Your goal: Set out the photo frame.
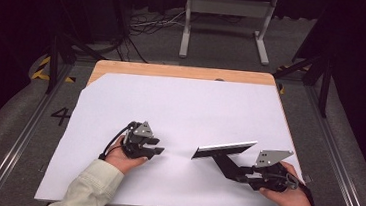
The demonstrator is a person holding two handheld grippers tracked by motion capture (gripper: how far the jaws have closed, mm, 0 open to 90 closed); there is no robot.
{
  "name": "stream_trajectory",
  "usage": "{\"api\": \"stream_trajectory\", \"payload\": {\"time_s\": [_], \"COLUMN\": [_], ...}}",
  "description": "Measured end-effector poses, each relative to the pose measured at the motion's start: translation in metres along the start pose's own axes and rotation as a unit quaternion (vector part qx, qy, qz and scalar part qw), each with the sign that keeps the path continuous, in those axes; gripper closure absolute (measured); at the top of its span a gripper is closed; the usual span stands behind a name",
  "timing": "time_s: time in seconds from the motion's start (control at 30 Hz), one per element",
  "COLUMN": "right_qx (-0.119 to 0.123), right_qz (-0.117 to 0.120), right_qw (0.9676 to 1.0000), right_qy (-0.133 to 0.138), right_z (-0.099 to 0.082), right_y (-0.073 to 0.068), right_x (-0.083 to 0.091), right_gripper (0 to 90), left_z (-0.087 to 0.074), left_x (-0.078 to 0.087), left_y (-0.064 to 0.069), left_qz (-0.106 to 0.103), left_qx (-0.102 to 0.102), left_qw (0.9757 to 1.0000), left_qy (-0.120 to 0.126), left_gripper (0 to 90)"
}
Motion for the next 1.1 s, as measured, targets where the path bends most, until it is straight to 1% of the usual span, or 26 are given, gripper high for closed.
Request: {"api": "stream_trajectory", "payload": {"time_s": [0.07, 0.1, 0.17, 0.23, 0.37, 0.47, 0.53, 0.63, 0.67, 0.8, 0.93, 1.0, 1.1], "right_qx": [0.001, 0.001, 0.001, 0.004, 0.012, 0.014, 0.013, 0.012, 0.011, 0.012, 0.014, 0.018, 0.019], "right_qz": [-0.001, -0.004, -0.005, -0.008, -0.017, -0.018, -0.019, -0.022, -0.025, -0.043, -0.056, -0.062, -0.068], "right_qw": [1.0000, 1.0000, 1.0000, 0.9999, 0.9997, 0.9997, 0.9997, 0.9996, 0.9995, 0.9988, 0.9981, 0.9976, 0.9973], "right_qy": [0.002, 0.006, 0.006, 0.008, 0.010, 0.010, 0.012, 0.011, 0.014, 0.018, 0.022, 0.023, 0.024], "right_z": [0.000, -0.001, -0.001, -0.001, -0.001, -0.002, -0.003, -0.005, -0.005, -0.006, -0.008, -0.009, -0.011], "right_y": [0.000, -0.001, -0.001, -0.002, -0.004, -0.003, -0.002, 0.000, 0.000, 0.003, 0.005, 0.006, 0.009], "right_x": [0.002, 0.007, 0.009, 0.013, 0.025, 0.030, 0.035, 0.038, 0.040, 0.045, 0.048, 0.049, 0.050], "right_gripper": [66.1, 66.2, 66.1, 66.5, 69.7, 70.9, 72.6, 74.6, 76.3, 83.7, 87.8, 89.1, 89.8], "left_z": [0.001, 0.003, 0.004, 0.007, 0.012, 0.014, 0.017, 0.019, 0.021, 0.026, 0.031, 0.033, 0.037], "left_x": [-0.001, -0.003, -0.004, -0.005, -0.009, -0.011, -0.014, -0.017, -0.018, -0.024, -0.030, -0.033, -0.039], "left_y": [0.001, 0.001, 0.002, 0.003, 0.005, 0.006, 0.007, 0.009, 0.009, 0.011, 0.014, 0.017, 0.021], "left_qz": [-0.003, -0.005, -0.007, -0.014, -0.026, -0.030, -0.031, -0.030, -0.032, -0.044, -0.056, -0.063, -0.064], "left_qx": [-0.001, -0.003, -0.004, -0.004, -0.002, -0.001, -0.006, -0.007, -0.007, -0.003, 0.004, 0.007, 0.000], "left_qw": [1.0000, 1.0000, 1.0000, 0.9999, 0.9996, 0.9995, 0.9994, 0.9994, 0.9994, 0.9988, 0.9982, 0.9978, 0.9978], "left_qy": [0.000, 0.001, 0.001, 0.003, 0.009, 0.010, 0.013, 0.015, 0.016, 0.019, 0.020, 0.019, 0.015], "left_gripper": [59.4, 59.5, 59.7, 59.9, 62.1, 63.4, 65.4, 69.8, 69.8, 80.0, 88.5, 89.8, 90.0]}}
Point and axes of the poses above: each handheld gripper's, and its own axes: x roughly backward along the jaws, z roughly out of its top, y roughly to its right, the point moved 2 cm from there along -x, roughly forward along the jaws, and after that the axes turned 2 degrees about x, right-handed, at the moved point
